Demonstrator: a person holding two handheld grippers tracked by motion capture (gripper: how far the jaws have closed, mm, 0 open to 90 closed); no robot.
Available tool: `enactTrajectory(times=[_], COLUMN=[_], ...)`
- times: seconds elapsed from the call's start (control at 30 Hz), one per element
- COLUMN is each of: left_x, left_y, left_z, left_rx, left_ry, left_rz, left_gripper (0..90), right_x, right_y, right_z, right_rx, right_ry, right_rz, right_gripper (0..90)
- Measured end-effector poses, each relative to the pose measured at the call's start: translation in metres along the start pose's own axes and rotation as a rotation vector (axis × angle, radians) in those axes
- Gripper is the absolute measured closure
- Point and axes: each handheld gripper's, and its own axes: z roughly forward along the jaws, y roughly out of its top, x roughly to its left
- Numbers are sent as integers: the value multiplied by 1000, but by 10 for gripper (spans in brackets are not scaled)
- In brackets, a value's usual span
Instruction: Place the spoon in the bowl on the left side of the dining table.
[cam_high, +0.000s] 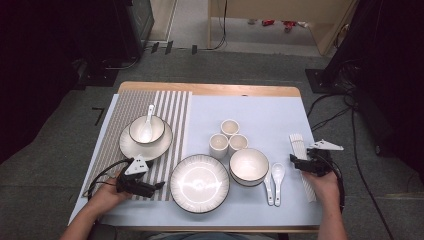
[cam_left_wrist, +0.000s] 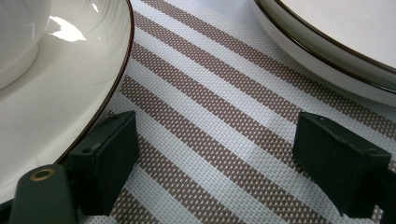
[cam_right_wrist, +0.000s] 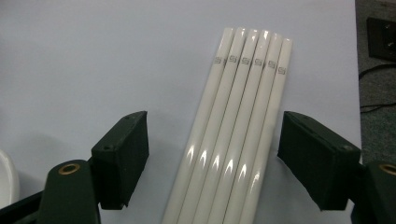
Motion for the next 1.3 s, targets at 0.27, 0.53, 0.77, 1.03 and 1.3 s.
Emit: enactTrajectory(times=[0.27,0.53,0.77,1.03,1.3], left_x=[0,-1,-1,-1,-1], left_y=[0,-1,-1,-1,-1], left_z=[0,0,0,0,0], left_rx=[0,-3,-3,-4,-4], left_ry=[1,12,13,13,13], left_rz=[1,-9,-10,-10,-10], left_gripper=[146,141,141,141,141], right_x=[-1,-3,-6,-14,-15], right_y=[2,3,4,4,2], right_z=[-3,-7,-11,-17,-18], right_rx=[-2,-20,-42,-48,-41], right_ry=[7,1,6,9,-20], right_rz=[7,29,52,98,90], right_gripper=[272,302,394,460,548])
